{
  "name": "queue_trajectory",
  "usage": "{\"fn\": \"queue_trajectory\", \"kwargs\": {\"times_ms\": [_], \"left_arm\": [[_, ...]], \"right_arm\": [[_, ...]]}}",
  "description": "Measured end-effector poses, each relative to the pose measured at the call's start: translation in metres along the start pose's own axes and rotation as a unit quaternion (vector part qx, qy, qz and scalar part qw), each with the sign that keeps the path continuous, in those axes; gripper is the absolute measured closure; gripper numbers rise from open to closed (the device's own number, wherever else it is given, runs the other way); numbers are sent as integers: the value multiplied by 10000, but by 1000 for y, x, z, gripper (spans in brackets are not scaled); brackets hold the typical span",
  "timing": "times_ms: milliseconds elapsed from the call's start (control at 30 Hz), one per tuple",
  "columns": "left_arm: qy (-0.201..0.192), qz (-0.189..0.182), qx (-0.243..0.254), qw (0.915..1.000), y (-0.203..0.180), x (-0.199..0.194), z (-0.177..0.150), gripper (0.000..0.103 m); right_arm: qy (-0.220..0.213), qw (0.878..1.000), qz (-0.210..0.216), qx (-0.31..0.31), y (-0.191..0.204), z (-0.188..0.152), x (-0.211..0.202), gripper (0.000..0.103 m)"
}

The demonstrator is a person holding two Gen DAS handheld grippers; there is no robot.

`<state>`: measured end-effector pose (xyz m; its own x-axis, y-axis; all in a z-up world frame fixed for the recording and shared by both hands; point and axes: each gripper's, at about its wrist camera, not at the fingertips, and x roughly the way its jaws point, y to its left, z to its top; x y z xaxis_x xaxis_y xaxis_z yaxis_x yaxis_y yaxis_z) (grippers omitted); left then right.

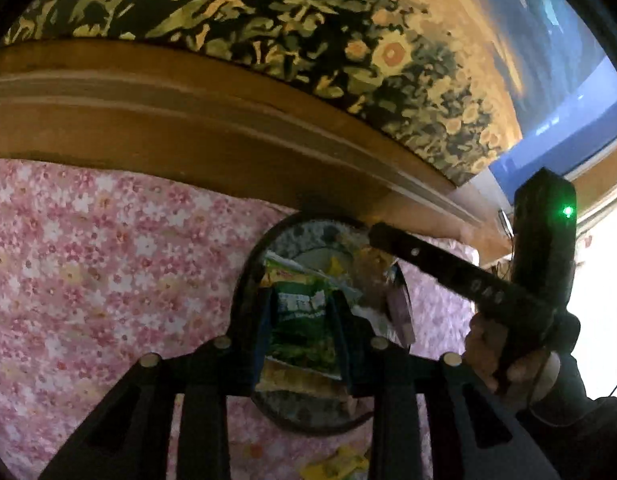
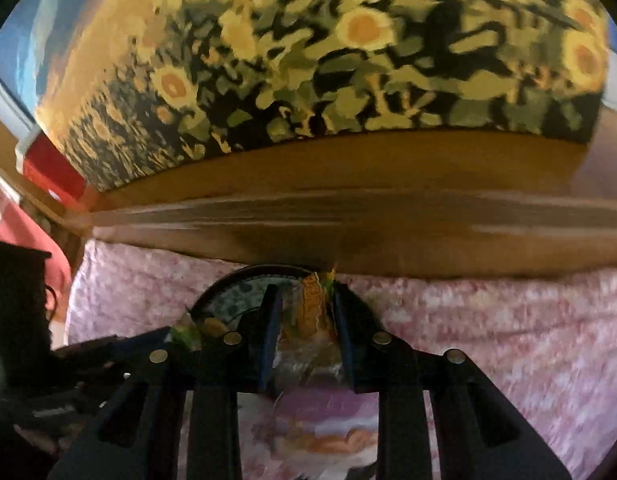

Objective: Organize snacks
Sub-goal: 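Carry both snacks onto the plate and open both tools, then grasp the clear candy bag with the left tool while the right tool grasps the green pea-snack bag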

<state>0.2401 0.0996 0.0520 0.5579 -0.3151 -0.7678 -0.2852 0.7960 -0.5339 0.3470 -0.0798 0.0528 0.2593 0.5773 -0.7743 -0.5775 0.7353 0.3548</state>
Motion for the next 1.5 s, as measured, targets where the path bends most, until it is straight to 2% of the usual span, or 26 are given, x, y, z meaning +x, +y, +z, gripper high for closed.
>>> {"fn": "queue_trajectory", "kwargs": {"times_ms": [100,167,333,500,633,733,933,1100,1267,1333,1500], "left_arm": [[49,18,57,10000,-3,4,-1,65],[63,44,74,9999,-6,4,-1,52],[-22,-10,270,9996,-24,-10,-4,45],[-336,100,789,9963,-49,-50,-22,44],[-639,520,1336,9876,-65,-92,-54,37],[-646,745,1436,9847,-64,-117,-84,37],[-540,1122,1471,9813,-57,-141,-130,37],[-472,1218,1552,9792,-51,-147,-146,37],[-119,1360,1744,9752,-42,-128,-167,37],[106,1433,1742,9742,-34,-116,-176,40],[462,1338,1409,9799,-12,-98,-190,44]], "right_arm": [[86,9998,6,-176,5,-3,4,59],[85,9997,-95,-229,9,-7,1,52],[-48,9996,-178,-237,23,-9,-33,35],[-300,9964,-540,-579,46,-25,-81,35],[-639,9942,-613,-615,62,-58,-121,35],[-689,9943,-580,-575,69,-85,-135,35],[-466,9961,-573,-487,66,-142,-145,35],[-155,9977,-588,-304,52,-179,-140,35],[166,9925,-1139,-406,43,-204,-120,35],[408,9913,-1207,-330,36,-213,-107,35],[599,9904,-1203,-311,29,-225,-97,35]]}}
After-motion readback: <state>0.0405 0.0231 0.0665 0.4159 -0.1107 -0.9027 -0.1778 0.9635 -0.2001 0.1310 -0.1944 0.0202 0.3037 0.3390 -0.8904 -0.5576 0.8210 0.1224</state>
